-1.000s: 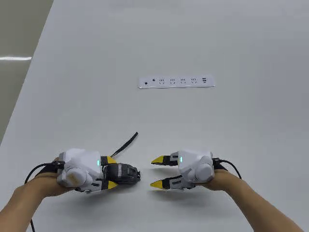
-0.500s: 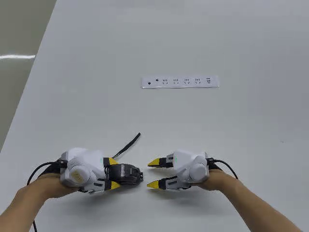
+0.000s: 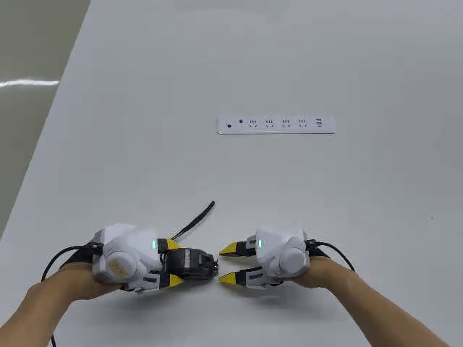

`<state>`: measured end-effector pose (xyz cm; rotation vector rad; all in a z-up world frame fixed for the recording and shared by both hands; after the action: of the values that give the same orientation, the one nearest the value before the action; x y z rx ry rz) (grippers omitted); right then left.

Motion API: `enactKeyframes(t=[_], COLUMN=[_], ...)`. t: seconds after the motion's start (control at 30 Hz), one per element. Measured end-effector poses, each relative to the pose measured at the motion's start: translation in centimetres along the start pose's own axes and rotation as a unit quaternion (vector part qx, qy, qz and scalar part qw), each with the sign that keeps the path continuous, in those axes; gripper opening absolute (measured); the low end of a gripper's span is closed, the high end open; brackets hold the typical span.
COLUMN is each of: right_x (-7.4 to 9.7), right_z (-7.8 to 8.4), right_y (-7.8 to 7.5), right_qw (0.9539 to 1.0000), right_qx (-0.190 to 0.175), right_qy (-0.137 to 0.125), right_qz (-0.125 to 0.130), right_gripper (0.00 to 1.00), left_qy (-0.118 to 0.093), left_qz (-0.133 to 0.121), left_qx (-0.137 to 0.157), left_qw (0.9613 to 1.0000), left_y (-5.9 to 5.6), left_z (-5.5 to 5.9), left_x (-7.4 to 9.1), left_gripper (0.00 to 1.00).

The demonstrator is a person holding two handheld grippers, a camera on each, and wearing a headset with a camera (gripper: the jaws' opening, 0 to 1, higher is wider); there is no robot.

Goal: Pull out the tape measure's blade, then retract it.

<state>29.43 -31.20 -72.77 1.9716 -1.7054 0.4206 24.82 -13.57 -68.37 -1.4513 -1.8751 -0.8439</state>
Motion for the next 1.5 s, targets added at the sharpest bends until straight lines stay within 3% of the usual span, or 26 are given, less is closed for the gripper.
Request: enactKeyframes(t=[0.77,1.17,1.5], right_x=[-1.2,-1.3,-1.3], right_z=[-0.1,-0.2,-0.2], right_y=[-0.4,-0.5,-0.4], right_qw=[0.9998,0.9994,0.9996], right_qx=[0.016,0.032,0.025], right_qy=[0.006,0.01,0.014], right_qz=[-0.014,-0.005,-0.008], right_gripper=[0.16,0.13,0.11], left_qy=[-0.026,-0.031,-0.031], left_qz=[-0.002,-0.005,-0.003], left_qx=[0.012,0.017,0.013], left_qw=[0.9996,0.9994,0.9994], left_y=[0.0,0.1,0.1], left_z=[0.5,0.6,0.7], left_x=[0.2,0.2,0.2], left_gripper=[0.27,0.27,0.27])
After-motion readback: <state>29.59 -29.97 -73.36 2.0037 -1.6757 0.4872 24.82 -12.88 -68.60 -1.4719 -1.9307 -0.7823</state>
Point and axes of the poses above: the centre of the closed fingertips' face, and the gripper's own axes: x roughly backward along the fingers, y roughly to its left, z roughly out of its underside, the point moved 9 cm from there along x, roughly backward along the fingers, and after that the axes turned 9 degrees about -x, right-handed, at the moved point
